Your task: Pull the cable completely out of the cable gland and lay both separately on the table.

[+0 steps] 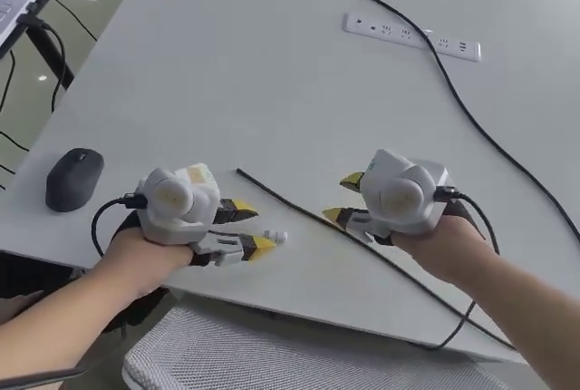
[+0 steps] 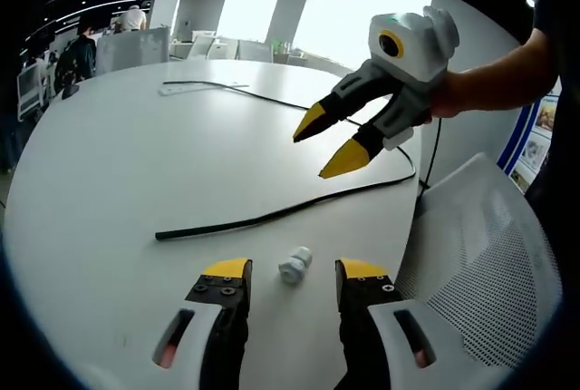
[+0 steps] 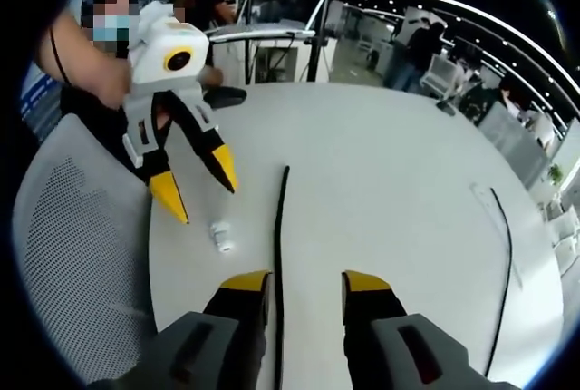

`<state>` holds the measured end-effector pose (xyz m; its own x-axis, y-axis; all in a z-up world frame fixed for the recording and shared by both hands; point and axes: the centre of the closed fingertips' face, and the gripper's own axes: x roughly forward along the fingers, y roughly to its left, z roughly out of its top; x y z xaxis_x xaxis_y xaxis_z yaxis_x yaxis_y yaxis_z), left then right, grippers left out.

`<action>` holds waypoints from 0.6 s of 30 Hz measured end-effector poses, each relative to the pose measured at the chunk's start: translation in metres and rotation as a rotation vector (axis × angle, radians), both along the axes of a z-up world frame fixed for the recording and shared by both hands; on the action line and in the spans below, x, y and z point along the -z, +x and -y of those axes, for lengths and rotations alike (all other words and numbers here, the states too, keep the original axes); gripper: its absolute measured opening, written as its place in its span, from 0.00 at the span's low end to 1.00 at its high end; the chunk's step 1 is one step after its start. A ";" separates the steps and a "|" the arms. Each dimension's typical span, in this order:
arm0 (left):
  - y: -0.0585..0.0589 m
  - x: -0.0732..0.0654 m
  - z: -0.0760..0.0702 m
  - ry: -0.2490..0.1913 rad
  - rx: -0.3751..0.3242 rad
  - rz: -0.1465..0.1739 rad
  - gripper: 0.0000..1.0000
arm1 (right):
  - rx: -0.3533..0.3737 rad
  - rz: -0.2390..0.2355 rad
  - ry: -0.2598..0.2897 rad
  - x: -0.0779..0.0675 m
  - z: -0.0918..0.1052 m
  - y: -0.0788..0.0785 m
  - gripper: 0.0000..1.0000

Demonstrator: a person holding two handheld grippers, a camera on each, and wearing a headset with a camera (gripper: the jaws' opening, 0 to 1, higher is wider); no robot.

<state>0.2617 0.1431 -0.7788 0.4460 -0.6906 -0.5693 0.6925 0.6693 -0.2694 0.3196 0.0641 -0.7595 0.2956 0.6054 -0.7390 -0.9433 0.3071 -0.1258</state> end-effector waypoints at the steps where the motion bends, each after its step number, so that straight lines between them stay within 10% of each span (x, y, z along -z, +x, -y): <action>1: 0.001 -0.003 -0.001 -0.003 -0.013 0.008 0.41 | 0.011 0.001 0.017 -0.006 0.003 -0.001 0.29; 18: -0.011 -0.055 -0.008 -0.096 -0.154 0.043 0.55 | 0.224 -0.061 0.272 -0.066 0.055 -0.026 0.43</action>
<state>0.2508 0.1512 -0.7242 0.5731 -0.6627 -0.4821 0.5965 0.7407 -0.3092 0.2937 0.0088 -0.6937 0.4031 0.7077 -0.5802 -0.8523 0.5213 0.0437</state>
